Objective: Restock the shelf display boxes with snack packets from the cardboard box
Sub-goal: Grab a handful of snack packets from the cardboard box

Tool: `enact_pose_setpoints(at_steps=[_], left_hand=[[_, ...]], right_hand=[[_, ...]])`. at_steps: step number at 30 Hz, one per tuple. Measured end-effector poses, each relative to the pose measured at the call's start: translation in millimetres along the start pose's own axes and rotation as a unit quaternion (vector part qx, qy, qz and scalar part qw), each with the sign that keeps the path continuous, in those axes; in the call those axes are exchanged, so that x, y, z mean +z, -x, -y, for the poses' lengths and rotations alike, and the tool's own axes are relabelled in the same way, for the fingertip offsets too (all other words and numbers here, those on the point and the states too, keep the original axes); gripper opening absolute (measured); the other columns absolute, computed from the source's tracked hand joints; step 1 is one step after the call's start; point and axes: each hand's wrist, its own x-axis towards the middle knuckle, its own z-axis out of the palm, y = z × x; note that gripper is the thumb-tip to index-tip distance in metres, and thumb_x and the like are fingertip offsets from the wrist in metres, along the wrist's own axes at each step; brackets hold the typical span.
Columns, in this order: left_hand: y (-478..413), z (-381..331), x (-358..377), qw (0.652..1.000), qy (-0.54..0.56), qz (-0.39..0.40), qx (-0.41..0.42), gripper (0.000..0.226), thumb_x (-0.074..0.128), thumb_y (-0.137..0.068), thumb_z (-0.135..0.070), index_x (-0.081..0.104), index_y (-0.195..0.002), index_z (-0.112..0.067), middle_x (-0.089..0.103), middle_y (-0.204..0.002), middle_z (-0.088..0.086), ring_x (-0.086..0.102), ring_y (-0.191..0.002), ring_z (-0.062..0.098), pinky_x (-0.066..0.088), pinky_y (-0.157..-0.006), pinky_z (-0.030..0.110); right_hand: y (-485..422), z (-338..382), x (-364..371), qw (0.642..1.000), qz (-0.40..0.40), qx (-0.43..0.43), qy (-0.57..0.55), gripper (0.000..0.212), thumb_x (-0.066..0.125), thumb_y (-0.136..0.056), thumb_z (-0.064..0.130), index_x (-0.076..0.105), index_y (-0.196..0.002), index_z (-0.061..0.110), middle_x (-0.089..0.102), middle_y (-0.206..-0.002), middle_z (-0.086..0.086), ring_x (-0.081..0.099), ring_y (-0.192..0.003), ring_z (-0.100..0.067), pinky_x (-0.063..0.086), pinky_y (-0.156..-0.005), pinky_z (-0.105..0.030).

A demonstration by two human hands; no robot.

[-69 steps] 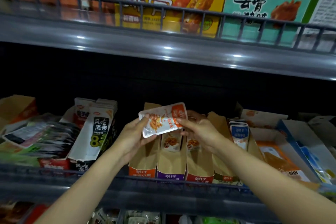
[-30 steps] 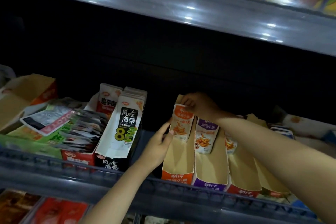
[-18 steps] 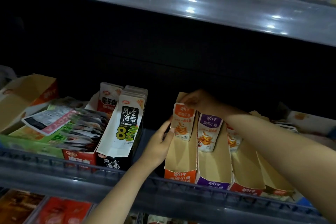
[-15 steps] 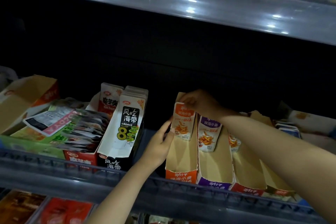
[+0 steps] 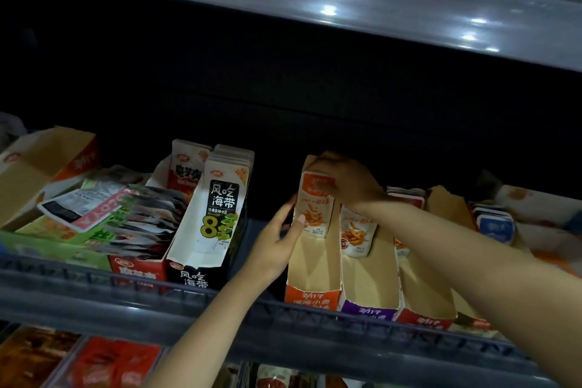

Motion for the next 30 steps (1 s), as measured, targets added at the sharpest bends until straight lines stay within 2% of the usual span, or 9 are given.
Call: enact_pose_setpoints(at_steps=[3,6,8,10,13,16,20,27,30], left_hand=[[2.6,-5.3,0.8,1.0,-0.013,-0.012,-0.01,0.051,0.047,-0.092,-0.044,0.036,-0.141,-0.038,0.052,-0.108,-0.034,0.048,-0.103,-0.019,0.04,-0.086,0.011],[6.7,-15.4,1.1,0.999,-0.027,-0.021,-0.019,0.05,0.045,-0.096,-0.041,0.032,-0.144,-0.035,0.052,-0.116,-0.026,0.048,-0.101,-0.017,0.039,-0.081,0.009],[11.1,-23.8,-0.2,0.998,-0.052,-0.022,-0.021,0.054,0.044,-0.096,-0.042,0.027,-0.147,-0.032,0.047,-0.13,-0.014,0.046,-0.115,-0.004,0.037,-0.089,0.016],[17.3,-31.3,-3.6,0.996,-0.083,-0.019,-0.027,0.059,0.044,-0.095,-0.046,0.024,-0.148,-0.029,0.039,-0.145,-0.007,0.039,-0.13,0.009,0.035,-0.098,0.023],[33.5,-44.5,-9.0,0.988,-0.153,-0.011,-0.015,0.066,0.043,-0.092,-0.052,0.02,-0.149,-0.028,0.031,-0.153,-0.003,0.032,-0.138,0.015,0.032,-0.108,0.031],[56.6,-62.8,-10.3,0.972,-0.232,-0.012,0.018,0.065,0.043,-0.092,-0.053,0.021,-0.149,-0.029,0.028,-0.154,-0.004,0.027,-0.141,0.017,0.03,-0.113,0.04],[90.2,-78.6,-6.5,0.946,-0.318,0.0,0.068,0.063,0.041,-0.094,-0.053,0.023,-0.149,-0.028,0.031,-0.152,-0.004,0.027,-0.14,0.017,0.031,-0.11,0.036],[160.1,-62.9,9.7,0.872,-0.472,0.037,0.123,0.08,0.022,-0.082,-0.073,0.033,-0.144,-0.025,0.043,-0.143,-0.002,0.038,-0.13,0.019,0.04,-0.101,0.038],[188.6,-42.7,18.3,0.862,-0.489,0.054,0.121,0.07,0.034,-0.09,-0.066,0.031,-0.147,-0.024,0.041,-0.146,-0.003,0.036,-0.133,0.017,0.037,-0.105,0.037]], right_hand=[[11.1,7.6,-4.0,0.999,0.031,0.014,0.001,0.036,0.053,-0.095,0.027,0.053,-0.131,0.023,0.045,-0.139,0.005,0.044,-0.125,-0.015,0.031,-0.1,-0.021],[30.1,12.9,-6.9,0.997,0.076,-0.002,-0.004,0.042,0.052,-0.096,0.028,0.047,-0.137,0.019,0.042,-0.145,0.002,0.039,-0.132,-0.015,0.027,-0.105,-0.02],[44.9,13.1,-7.0,0.994,0.104,0.009,0.01,0.045,0.048,-0.097,0.037,0.047,-0.138,0.021,0.049,-0.139,0.0,0.045,-0.128,-0.016,0.035,-0.104,-0.023],[59.6,15.9,-14.1,0.989,0.14,0.051,0.012,0.05,0.045,-0.095,0.047,0.044,-0.139,0.024,0.057,-0.125,0.003,0.055,-0.114,-0.015,0.044,-0.087,-0.025],[82.0,22.2,-29.9,0.989,0.142,0.043,0.015,0.057,0.047,-0.094,0.048,0.033,-0.145,0.027,0.051,-0.138,0.001,0.051,-0.121,-0.016,0.045,-0.09,-0.027],[108.8,29.5,-49.4,0.991,0.132,0.026,0.022,0.06,0.045,-0.094,0.05,0.029,-0.147,0.028,0.038,-0.148,0.001,0.04,-0.132,-0.017,0.035,-0.103,-0.03],[150.8,38.4,-64.5,0.99,0.135,0.037,0.025,0.065,0.043,-0.091,0.059,0.022,-0.148,0.037,0.018,-0.157,0.007,0.018,-0.144,-0.016,0.018,-0.116,-0.034],[249.0,53.0,-53.4,0.991,0.127,0.04,0.021,0.065,0.047,-0.091,0.056,0.029,-0.147,0.03,0.025,-0.155,0.006,0.024,-0.142,-0.014,0.022,-0.114,-0.03],[293.3,57.2,-34.4,0.987,0.154,0.051,-0.005,0.065,0.048,-0.091,0.055,0.029,-0.147,0.029,0.025,-0.155,0.007,0.025,-0.141,-0.012,0.023,-0.112,-0.028]])
